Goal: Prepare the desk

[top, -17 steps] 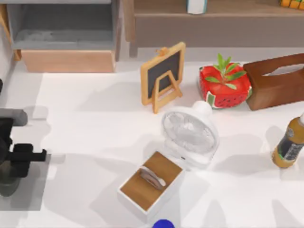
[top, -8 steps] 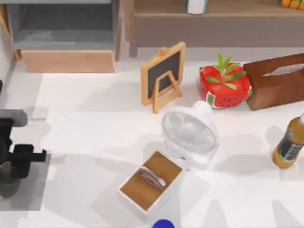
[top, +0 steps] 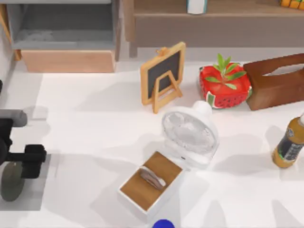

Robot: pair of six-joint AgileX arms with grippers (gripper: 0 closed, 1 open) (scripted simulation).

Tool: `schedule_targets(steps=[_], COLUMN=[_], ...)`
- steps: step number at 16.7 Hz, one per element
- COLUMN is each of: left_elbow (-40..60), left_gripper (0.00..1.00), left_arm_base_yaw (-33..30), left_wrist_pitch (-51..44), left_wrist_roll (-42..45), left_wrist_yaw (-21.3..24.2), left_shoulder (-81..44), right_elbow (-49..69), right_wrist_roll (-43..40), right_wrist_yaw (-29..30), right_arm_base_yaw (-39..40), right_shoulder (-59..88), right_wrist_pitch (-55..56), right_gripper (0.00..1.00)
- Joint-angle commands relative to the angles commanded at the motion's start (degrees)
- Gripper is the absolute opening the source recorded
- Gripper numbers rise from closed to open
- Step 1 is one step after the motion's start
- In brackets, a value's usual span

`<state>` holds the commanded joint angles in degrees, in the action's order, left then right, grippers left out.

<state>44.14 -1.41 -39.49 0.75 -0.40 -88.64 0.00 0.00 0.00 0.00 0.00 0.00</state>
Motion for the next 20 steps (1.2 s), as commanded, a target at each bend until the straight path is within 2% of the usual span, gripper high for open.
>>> schedule_targets(steps=[7, 10, 12, 15, 20], left_elbow=[0.0, 0.5, 0.6, -0.2, -4.2], left_gripper=[1.00, 1.00, 1.00, 1.00, 1.00], left_arm_base_yaw=[0.0, 3.4, 8.7, 20.3, 41.4], left_wrist_pitch=[0.0, 3.5, 8.8, 21.4, 54.0], left_wrist_roll=[0.0, 2.6, 6.6, 15.6, 37.0], left_wrist_yaw=[0.0, 1.1, 2.7, 5.8, 12.9], left_shoulder=[0.0, -0.4, -1.2, -3.4, -10.2], right_elbow=[0.0, 0.0, 0.0, 0.0, 0.0], right_wrist_roll=[0.0, 0.0, 0.0, 0.0, 0.0], right_wrist_yaw=[0.0, 0.0, 0.0, 0.0, 0.0], right_arm_base_yaw=[0.0, 0.0, 0.0, 0.0, 0.0], right_shoulder=[0.0, 0.0, 0.0, 0.0, 0.0], right_wrist_pitch=[0.0, 0.0, 0.0, 0.0, 0.0], right_gripper=[1.00, 1.00, 1.00, 1.00, 1.00])
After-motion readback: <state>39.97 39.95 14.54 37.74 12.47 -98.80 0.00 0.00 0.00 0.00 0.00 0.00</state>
